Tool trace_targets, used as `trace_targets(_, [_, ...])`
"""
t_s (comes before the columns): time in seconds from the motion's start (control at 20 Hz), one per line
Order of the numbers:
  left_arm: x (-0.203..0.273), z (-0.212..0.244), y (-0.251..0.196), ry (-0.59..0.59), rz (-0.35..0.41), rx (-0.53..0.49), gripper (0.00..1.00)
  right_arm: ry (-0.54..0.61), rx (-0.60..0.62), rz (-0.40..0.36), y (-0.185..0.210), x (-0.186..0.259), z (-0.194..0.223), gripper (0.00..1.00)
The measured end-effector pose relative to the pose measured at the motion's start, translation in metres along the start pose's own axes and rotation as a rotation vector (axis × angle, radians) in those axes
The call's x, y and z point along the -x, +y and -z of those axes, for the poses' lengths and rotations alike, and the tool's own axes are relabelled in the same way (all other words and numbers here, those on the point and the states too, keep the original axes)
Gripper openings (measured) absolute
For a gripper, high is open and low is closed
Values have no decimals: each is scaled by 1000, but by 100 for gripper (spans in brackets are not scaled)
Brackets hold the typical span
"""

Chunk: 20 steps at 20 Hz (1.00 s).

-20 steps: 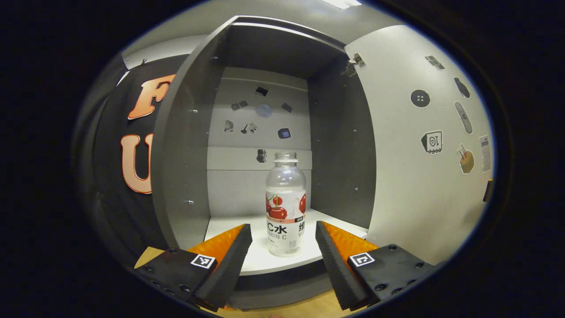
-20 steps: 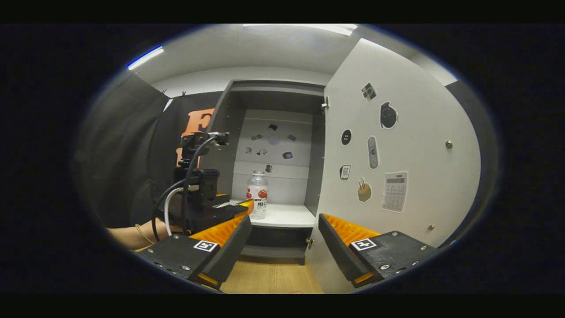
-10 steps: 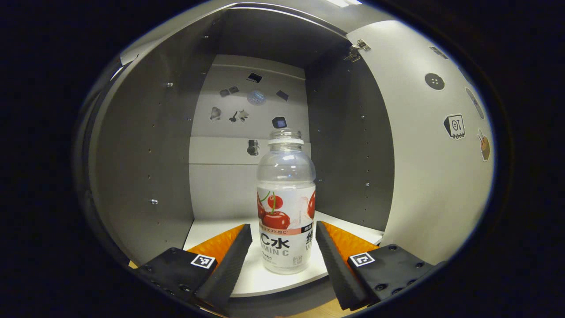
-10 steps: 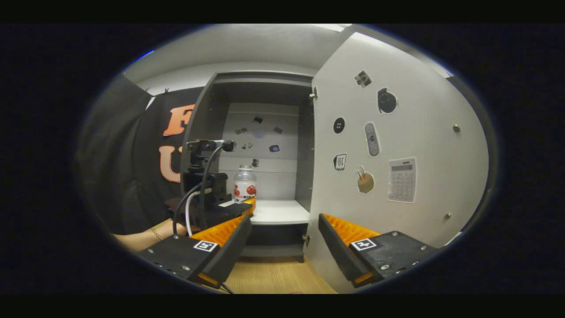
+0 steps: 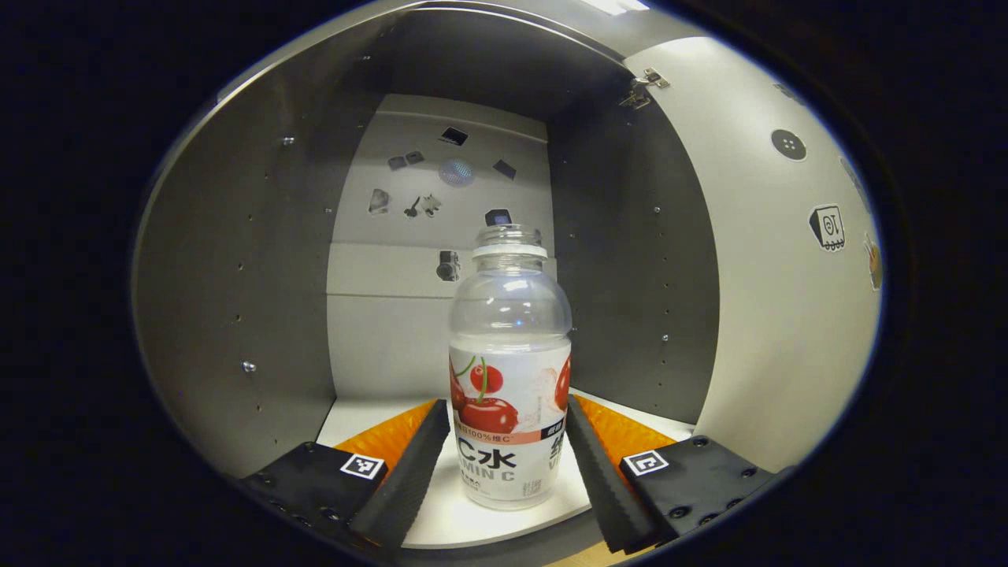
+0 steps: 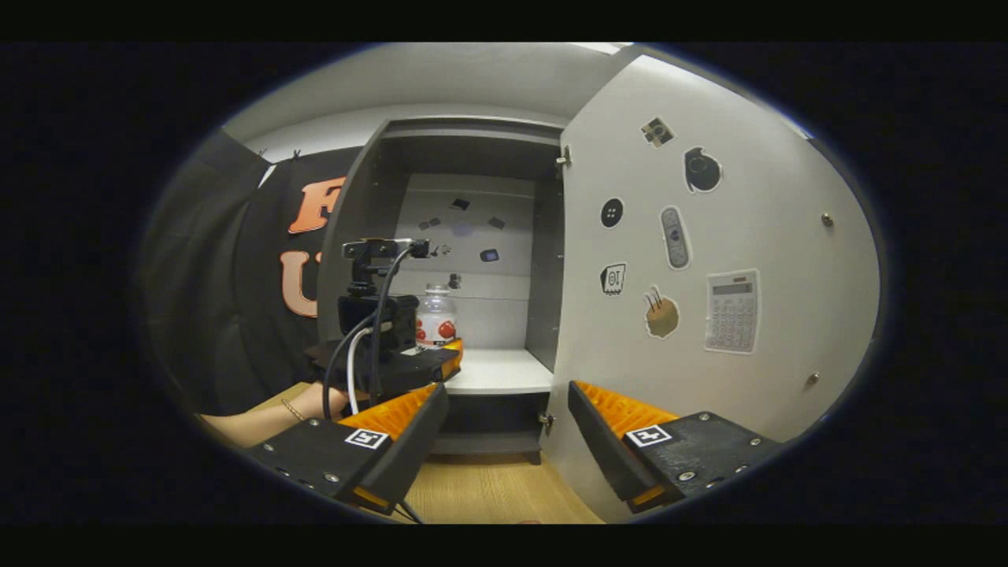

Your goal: Open the cabinet door with the right hand, grasp the bottle in the cabinet with the left hand and place it on the coaster, then close the cabinet door with the right hand.

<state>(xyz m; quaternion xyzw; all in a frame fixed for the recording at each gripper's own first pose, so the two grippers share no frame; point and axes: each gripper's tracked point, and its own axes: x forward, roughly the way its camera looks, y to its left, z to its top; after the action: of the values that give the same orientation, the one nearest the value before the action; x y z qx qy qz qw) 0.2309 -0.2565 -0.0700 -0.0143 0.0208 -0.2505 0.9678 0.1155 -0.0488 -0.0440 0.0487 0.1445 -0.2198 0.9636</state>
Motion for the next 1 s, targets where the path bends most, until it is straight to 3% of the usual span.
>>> trace_targets(0.15, [0,0,-1,-2,-3,3,95,6,1,0,-1,0,2,94])
trace_targets(0.3, [1,-1,-1,-5,-14,0,86,11,4,-4,-3,0,4,94])
trace_targets(1.0, [35,-17,-6,-45,-31,-23,83,2,-4,-58,-7,16,3,96])
